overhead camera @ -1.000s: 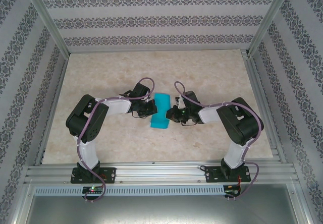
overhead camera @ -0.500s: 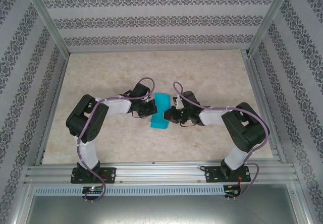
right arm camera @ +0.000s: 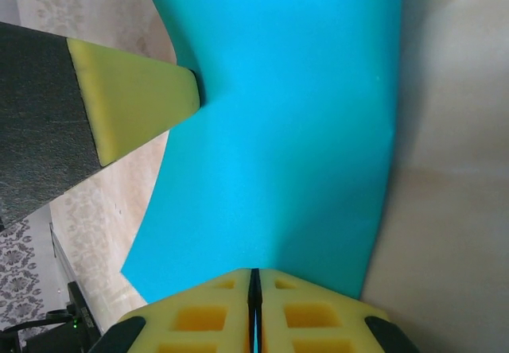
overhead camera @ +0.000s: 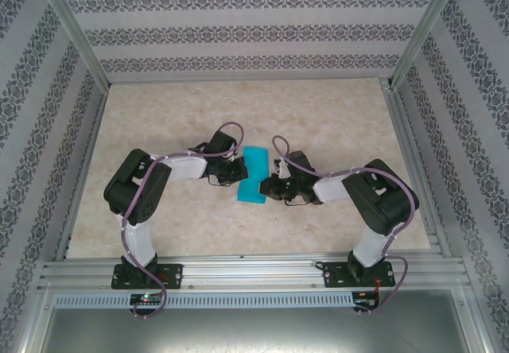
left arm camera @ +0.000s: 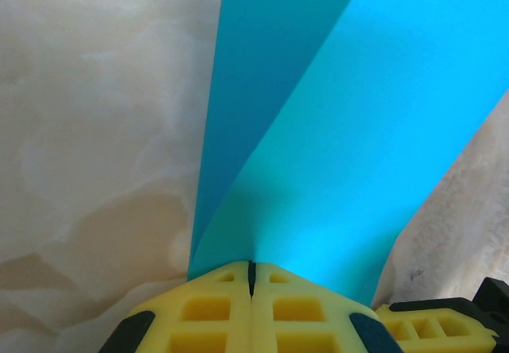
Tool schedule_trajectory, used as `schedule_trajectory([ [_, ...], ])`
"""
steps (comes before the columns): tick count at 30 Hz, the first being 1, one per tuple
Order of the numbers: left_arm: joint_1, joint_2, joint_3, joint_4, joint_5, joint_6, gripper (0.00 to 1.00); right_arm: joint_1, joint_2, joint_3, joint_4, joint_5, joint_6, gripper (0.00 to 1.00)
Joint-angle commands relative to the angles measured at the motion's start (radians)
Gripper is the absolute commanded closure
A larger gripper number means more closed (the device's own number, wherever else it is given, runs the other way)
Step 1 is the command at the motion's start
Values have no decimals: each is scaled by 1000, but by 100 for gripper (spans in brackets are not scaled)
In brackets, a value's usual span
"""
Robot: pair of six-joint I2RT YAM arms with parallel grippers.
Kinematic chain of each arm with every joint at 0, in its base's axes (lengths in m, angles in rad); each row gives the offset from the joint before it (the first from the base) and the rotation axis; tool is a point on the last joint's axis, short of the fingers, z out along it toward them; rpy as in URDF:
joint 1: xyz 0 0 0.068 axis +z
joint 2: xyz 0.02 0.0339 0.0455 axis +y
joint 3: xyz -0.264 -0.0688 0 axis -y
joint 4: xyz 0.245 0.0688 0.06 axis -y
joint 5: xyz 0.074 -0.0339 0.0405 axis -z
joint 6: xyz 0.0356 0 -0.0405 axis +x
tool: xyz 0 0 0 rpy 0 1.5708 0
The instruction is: Fold a paper plane with a square sheet of paper (pick it up from the middle)
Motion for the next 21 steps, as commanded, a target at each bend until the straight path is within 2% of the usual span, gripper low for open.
schedule_trajectory([
  [1, -18, 64, -25, -123, -50, 25, 100, 10, -57, -16, -71, 41, -1, 89],
  [5, -18, 65, -24, -121, -50, 24, 100, 31, -103, -8, -109, 51, -18, 89],
  [16, -19, 66, -19, -123, -45, 24, 100, 51, -41, -66, -90, 70, -7, 89],
  [21, -19, 69, -18, -124, -45, 26, 100, 51, -81, -58, -108, 68, -4, 89],
])
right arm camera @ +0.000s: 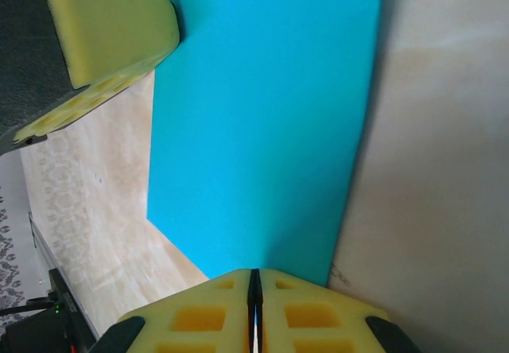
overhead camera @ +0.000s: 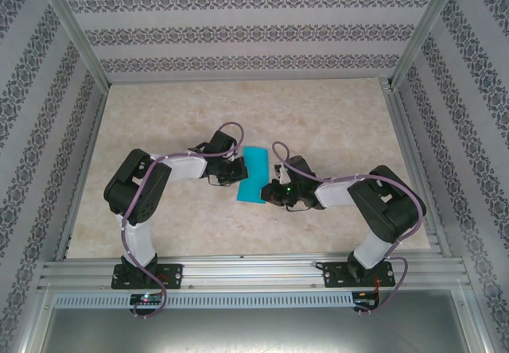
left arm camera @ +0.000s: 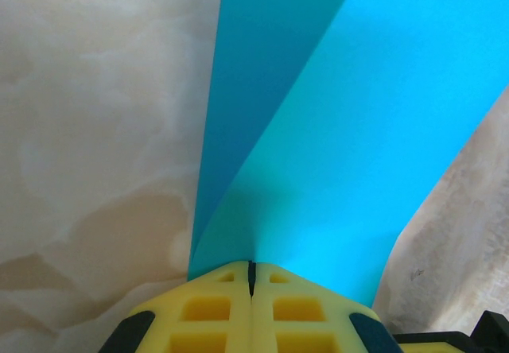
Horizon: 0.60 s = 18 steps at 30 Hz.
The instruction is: Fold a paper plane with a square sheet of paper (pick it up from the middle)
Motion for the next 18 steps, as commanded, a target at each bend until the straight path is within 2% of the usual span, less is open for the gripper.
schedule_trajectory([
  [1, -18, 68, -20, -124, -47, 27, 100, 14, -26, -11, -49, 27, -2, 89],
  [7, -18, 73, -17, -125, -45, 28, 100, 25, -86, -1, -52, 9, 3, 89],
  [18, -18, 75, -14, -128, -43, 30, 100, 39, 37, -22, -73, 46, -18, 89],
])
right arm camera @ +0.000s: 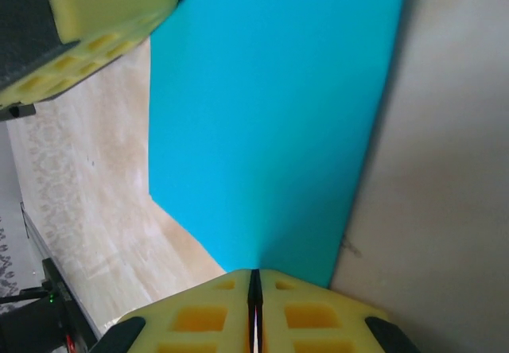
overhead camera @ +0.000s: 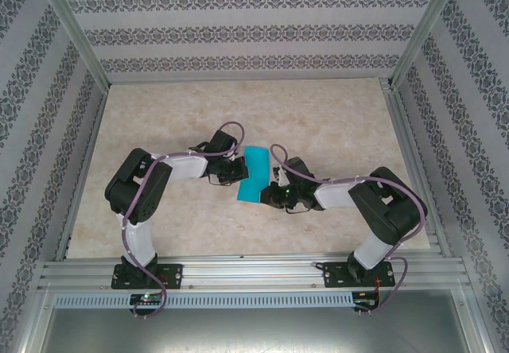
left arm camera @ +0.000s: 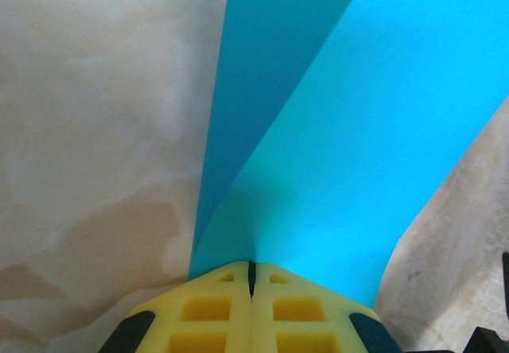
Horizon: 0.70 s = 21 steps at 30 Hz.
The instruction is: Fold a paper plane with a square sheet of paper (pick it up from the middle)
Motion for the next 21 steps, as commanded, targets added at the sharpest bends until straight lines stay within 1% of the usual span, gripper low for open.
schedule_trajectory([
  [1, -18, 66, -24, -122, -50, 27, 100, 18, 53, -27, -41, 47, -17, 89],
  [4, -18, 61, -22, -130, -52, 31, 100, 27, 36, -41, -58, 62, -15, 89],
  [9, -17, 53, -25, -138, -53, 35, 100, 17, -72, 13, -136, 76, -33, 89],
  [14, -17, 53, -26, -146, -56, 42, 100, -70, -148, 91, -169, 80, -64, 89],
  [18, -18, 54, -21, -146, -56, 39, 100, -143, -95, 167, -157, 11, -81, 89],
  [21, -18, 53, -15, -150, -57, 40, 100, -161, -33, 222, -148, -15, -88, 89],
])
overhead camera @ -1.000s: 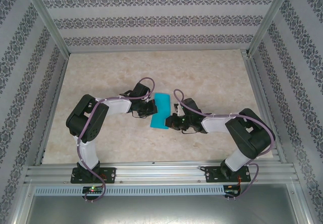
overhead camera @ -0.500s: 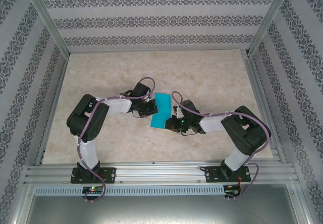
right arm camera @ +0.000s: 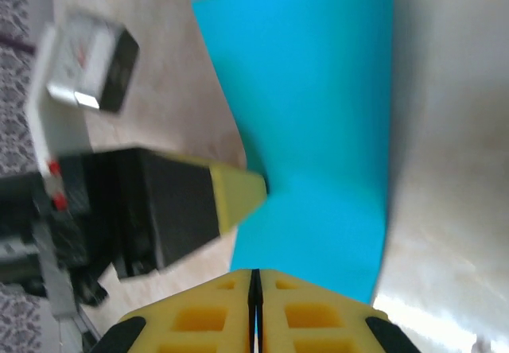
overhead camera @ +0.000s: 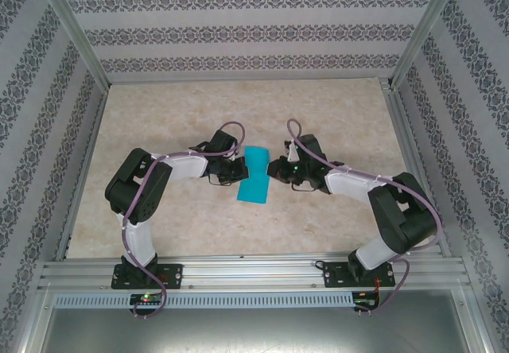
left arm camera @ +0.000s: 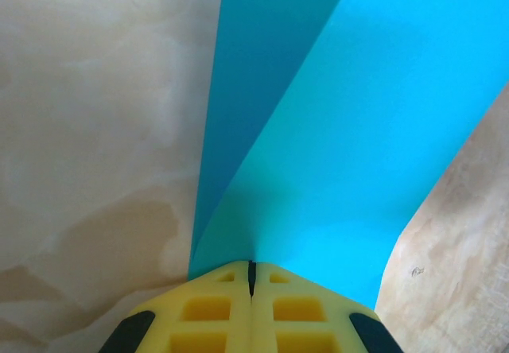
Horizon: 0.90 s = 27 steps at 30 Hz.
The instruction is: Fold a paper plane with a square sheet of paper (pick it up from the middle)
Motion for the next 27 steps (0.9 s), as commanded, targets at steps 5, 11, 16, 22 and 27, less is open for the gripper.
schedule_trajectory([
  [5, -18, 57, -21, -138, -52, 18, 100, -27, 161, 111, 5, -78, -36, 89],
  [11, -18, 57, -21, -142, -55, 20, 100, -34, 237, 146, -5, -72, -62, 89],
  [16, -18, 57, -20, -149, -57, 27, 100, -42, 292, 140, -35, -30, -85, 89],
  [22, -18, 58, -21, -149, -62, 29, 100, -41, 327, 125, -24, -52, -70, 88],
  [27, -18, 58, -18, -158, -64, 32, 100, -49, 249, 154, -62, -74, -70, 87],
])
